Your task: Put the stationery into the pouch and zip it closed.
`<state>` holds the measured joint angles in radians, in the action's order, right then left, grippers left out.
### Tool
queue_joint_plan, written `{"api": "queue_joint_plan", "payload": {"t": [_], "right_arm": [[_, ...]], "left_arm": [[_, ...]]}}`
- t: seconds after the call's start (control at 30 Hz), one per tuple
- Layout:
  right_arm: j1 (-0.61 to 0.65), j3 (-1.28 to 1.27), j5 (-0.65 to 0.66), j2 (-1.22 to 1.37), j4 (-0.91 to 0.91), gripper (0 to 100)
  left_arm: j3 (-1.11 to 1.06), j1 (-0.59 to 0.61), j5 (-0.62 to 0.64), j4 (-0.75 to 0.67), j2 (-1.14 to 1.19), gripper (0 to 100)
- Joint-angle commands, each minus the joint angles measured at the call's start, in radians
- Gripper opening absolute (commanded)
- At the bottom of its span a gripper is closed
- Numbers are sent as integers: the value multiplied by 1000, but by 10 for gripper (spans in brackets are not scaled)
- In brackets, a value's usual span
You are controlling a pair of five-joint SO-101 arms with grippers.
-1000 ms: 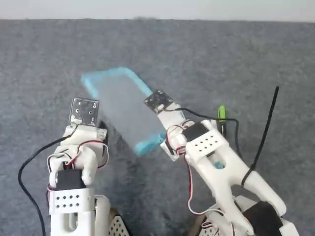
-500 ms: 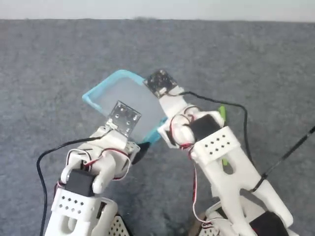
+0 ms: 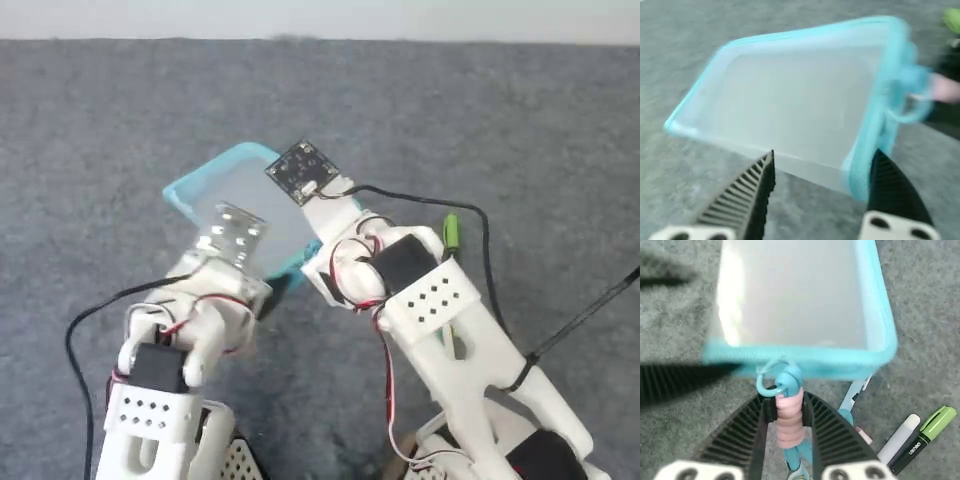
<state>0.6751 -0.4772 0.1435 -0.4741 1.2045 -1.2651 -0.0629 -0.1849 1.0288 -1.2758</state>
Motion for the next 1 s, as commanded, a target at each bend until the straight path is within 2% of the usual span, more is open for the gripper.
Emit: {"api": "queue_joint_plan", "payload": {"t": [0.0, 0.17, 0.47, 0.77, 0.97], "right_arm": [[5, 58, -6, -12, 13, 7], [8, 48, 11, -18, 27, 7], [19, 46, 78, -22, 73, 7], [170, 44, 133, -24, 134, 7], [193, 17, 149, -114, 136, 7]], "left_arm": [[12, 83, -23, -52, -12, 286], [-13, 89, -23, -84, -17, 255], [-107, 92, -20, -238, -17, 241], [-107, 89, 34, -275, -17, 248], [-107, 91, 66, -278, -18, 293]]}}
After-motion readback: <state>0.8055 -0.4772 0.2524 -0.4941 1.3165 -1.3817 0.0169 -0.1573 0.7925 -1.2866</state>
